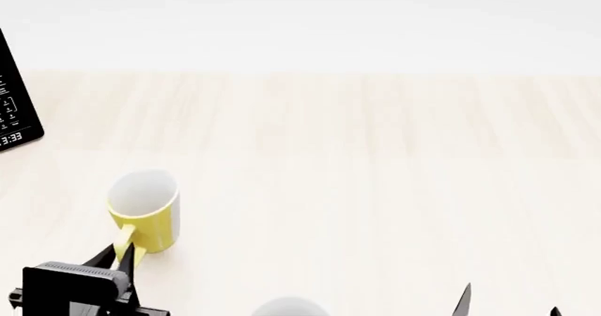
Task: Put the yellow and white mug to the front of the white mug.
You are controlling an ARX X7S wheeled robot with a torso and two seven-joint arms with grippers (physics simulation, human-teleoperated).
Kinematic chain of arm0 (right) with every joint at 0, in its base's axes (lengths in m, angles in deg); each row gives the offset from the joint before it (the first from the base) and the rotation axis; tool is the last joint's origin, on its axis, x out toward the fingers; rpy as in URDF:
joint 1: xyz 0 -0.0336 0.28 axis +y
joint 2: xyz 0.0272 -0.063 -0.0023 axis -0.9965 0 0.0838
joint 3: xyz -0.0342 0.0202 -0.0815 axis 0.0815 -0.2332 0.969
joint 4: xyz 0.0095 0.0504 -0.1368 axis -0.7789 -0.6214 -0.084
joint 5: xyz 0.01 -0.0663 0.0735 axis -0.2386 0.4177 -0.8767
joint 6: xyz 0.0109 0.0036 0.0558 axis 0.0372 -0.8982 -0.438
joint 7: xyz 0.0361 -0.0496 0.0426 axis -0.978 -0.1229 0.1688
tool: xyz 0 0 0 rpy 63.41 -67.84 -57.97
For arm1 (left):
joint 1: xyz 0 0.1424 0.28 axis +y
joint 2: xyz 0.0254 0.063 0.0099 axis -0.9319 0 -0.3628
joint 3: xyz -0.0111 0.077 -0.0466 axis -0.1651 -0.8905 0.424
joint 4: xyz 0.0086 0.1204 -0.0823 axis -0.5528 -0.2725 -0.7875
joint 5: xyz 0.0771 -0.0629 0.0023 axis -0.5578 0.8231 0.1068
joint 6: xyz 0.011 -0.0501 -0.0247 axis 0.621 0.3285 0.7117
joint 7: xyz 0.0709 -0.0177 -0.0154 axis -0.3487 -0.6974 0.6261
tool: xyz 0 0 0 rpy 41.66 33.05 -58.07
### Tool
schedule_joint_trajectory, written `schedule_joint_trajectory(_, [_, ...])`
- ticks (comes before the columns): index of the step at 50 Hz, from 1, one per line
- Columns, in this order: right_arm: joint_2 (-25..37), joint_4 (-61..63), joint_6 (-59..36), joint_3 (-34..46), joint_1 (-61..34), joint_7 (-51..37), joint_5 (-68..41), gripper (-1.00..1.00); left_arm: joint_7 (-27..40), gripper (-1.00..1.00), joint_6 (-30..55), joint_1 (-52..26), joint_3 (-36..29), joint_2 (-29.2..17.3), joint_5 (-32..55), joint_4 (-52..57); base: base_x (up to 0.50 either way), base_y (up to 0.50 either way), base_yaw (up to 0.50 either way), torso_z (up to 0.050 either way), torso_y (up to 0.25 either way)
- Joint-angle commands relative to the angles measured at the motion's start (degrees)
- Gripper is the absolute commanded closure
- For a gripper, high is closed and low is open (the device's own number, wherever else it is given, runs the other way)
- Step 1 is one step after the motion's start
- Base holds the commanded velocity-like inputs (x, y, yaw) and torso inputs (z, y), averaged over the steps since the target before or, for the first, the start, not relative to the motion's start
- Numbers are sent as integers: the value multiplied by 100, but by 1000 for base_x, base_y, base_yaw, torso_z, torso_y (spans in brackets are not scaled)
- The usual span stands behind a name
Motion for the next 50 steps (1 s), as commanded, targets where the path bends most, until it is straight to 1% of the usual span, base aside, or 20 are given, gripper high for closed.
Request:
schedule_joint_trajectory(1, [41,4,54,-89,69,-37,-82,-100,-910,100,115,-522,128,-363,632,-314,0,0,0,0,0])
schedule_joint_trajectory(4, [19,-119,100,-28,20,1,-50,-100,-1228,100,184,-658,115,-407,797,-406,0,0,0,0,0])
schedule_joint_trajectory(7, [21,-144,105,-31,11,-10,-57,-100,-1708,100,219,-886,129,-419,1049,-651,0,0,0,0,0])
schedule_joint_trajectory(9, [37,-49,56,-25,33,-52,-50,-100,-2093,100,271,-1127,91,-439,1168,-877,0,0,0,0,0])
schedule_joint_trajectory(10, [59,26,32,-32,61,-68,-54,-100,-2271,100,141,-1212,-1,-471,1074,-945,0,0,0,0,0])
schedule_joint_trajectory(12, [76,71,31,-68,77,-98,-65,-100,-2810,100,86,-1286,-57,-529,1246,-885,0,0,0,0,0])
schedule_joint_trajectory(14, [74,10,53,-60,52,-85,-65,-100,-2867,100,100,-1433,-116,-535,1178,-1024,0,0,0,0,0])
schedule_joint_trajectory(18, [77,-25,71,-53,49,-69,-87,-100,-3182,100,-179,-1664,-199,-516,1104,-1175,0,0,0,0,0])
schedule_joint_trajectory(24, [92,58,39,-38,61,-108,-94,-100,-3716,100,-267,-2067,-315,-476,1122,-1592,0,0,0,0,0])
schedule_joint_trajectory(26, [91,21,61,-25,54,-95,-90,-100,-4083,100,-51,-2252,-251,-473,1398,-1732,0,0,0,0,0])
schedule_joint_trajectory(27, [91,-6,69,-25,46,-92,-90,-100,-4110,100,-79,-2360,-262,-453,1364,-1910,0,0,0,0,0])
schedule_joint_trajectory(28, [94,-29,70,-33,39,-92,-100,-100,-4408,100,-31,-2366,-425,-514,1304,-1858,0,0,0,0,0])
schedule_joint_trajectory(29, [99,-15,63,-33,44,-97,-104,-100,-4409,100,-127,-2439,-487,-499,1185,-1995,0,0,0,0,0])
schedule_joint_trajectory(32, [96,-51,86,-23,31,-91,-104,-100,-4733,100,185,-2563,-548,-545,1335,-1886,0,0,0,0,0])
schedule_joint_trajectory(36, [95,-88,98,-3,22,-97,-90,-100,-4903,100,256,-2718,-579,-501,1381,-1983,0,0,0,0,0])
schedule_joint_trajectory(37, [100,-81,102,-1,27,-94,-93,-100,-5063,100,348,-2803,-602,-478,1442,-2019,0,0,0,0,0])
schedule_joint_trajectory(42, [109,-137,131,-16,14,-102,-100,-100,-5562,100,891,-2819,-755,-504,1706,-1587,0,0,0,0,0])
schedule_joint_trajectory(44, [113,-118,130,-10,23,-108,-103,-100,-5643,100,1007,-2884,-802,-482,1732,-1595,0,0,0,0,5])
schedule_joint_trajectory(47, [125,-76,124,-6,46,-122,-101,-100,-5936,100,1063,-3015,-820,-405,1843,-1711,0,0,0,0,0])
schedule_joint_trajectory(50, [129,-77,128,2,48,-141,-85,-100,-6066,100,953,-3152,-861,-316,1791,-1993,0,0,0,0,0])
